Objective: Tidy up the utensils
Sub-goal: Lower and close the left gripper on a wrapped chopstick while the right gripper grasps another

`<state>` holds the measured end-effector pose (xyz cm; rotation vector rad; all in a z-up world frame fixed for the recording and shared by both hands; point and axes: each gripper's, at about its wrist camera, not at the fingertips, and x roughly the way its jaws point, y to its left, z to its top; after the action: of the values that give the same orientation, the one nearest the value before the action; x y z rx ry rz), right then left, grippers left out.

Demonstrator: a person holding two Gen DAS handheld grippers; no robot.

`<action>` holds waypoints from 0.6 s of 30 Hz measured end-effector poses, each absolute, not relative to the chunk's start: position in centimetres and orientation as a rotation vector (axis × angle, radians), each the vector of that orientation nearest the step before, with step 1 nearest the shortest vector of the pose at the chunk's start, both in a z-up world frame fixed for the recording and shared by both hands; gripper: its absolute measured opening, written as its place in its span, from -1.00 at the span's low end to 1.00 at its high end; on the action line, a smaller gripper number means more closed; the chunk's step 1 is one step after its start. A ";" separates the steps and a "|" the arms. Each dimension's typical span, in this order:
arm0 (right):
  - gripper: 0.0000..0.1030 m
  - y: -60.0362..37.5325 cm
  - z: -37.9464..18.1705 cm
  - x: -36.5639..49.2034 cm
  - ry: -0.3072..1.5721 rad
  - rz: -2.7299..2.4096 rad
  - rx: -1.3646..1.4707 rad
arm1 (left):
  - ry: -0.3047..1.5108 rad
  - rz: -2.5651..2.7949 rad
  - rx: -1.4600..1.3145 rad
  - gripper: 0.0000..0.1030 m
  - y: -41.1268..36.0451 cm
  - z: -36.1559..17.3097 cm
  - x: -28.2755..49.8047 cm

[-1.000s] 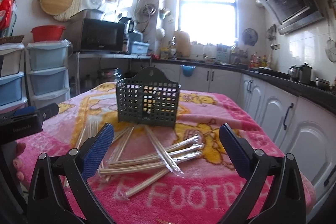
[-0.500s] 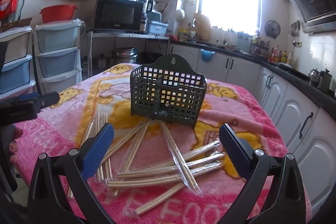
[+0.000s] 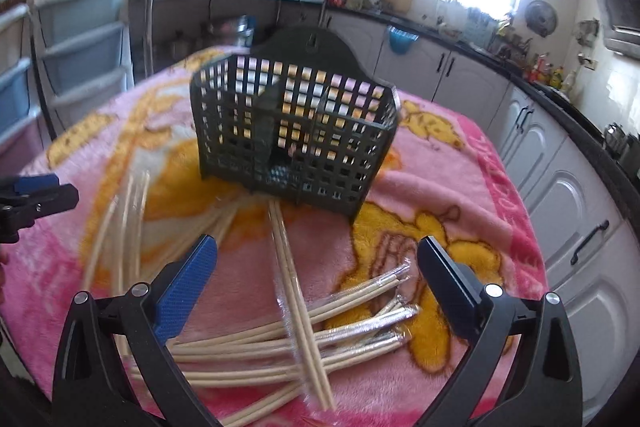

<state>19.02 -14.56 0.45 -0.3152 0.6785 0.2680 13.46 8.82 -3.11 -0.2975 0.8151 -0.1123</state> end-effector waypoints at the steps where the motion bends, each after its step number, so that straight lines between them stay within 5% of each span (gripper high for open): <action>1: 0.88 -14.4 0.2 19.6 0.697 0.274 -0.325 | 0.832 -0.121 -0.303 0.53 8.8 -3.3 13.8; 6: 0.82 -13.9 -1.1 22.1 0.772 0.295 -0.350 | 0.919 -0.141 -0.352 0.03 9.0 -5.2 15.1; 8: 0.60 -13.7 -1.5 22.8 0.799 0.300 -0.345 | 0.953 -0.151 -0.395 -0.02 9.2 -6.0 15.6; 18: 0.20 -13.1 -3.2 24.9 0.900 0.361 -0.321 | 0.985 -0.124 -0.401 -0.32 9.9 -6.3 18.0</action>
<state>24.90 -13.06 -3.23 -0.3214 0.9000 0.3611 17.97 9.85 -6.35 -0.4007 0.9848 -0.1242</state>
